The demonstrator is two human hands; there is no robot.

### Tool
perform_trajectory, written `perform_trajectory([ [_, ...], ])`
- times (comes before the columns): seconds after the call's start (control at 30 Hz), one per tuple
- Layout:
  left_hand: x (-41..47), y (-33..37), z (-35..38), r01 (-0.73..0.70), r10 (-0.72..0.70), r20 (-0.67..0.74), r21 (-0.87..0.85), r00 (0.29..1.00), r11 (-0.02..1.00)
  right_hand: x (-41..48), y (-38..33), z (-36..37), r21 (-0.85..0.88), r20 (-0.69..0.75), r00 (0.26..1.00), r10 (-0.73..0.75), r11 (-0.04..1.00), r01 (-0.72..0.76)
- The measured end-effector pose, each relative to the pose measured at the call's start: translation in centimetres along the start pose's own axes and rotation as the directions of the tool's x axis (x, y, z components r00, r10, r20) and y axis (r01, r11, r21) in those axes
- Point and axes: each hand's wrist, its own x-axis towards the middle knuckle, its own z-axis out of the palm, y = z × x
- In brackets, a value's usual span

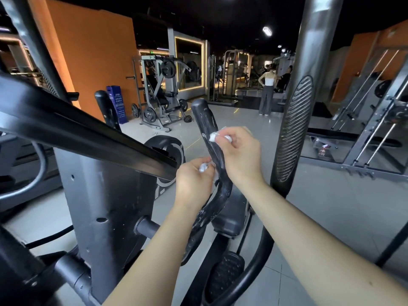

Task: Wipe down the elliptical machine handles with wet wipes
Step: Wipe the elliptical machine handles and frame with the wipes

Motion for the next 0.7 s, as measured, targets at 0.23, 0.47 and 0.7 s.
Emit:
perform_trajectory([
  [0.23,-0.5,-0.4,-0.2,-0.027,0.023,0.085,0.050,0.996,0.998,-6.5,5.9,-2.0,-0.162,0.037,0.999,0.040,0.986,-0.034],
  [0.47,-0.8,-0.2,-0.2,-0.015,0.010,0.082,0.061,0.997,0.998,-2.9,2.3,-0.7,-0.134,-0.047,0.999,-0.005,0.991,-0.002],
  [0.7,-1.0,-1.0,-0.9,-0.009,-0.003,0.110,0.112,0.994,0.994,-5.8,5.5,-1.6,-0.212,0.009,1.000,-0.006,0.977,0.007],
])
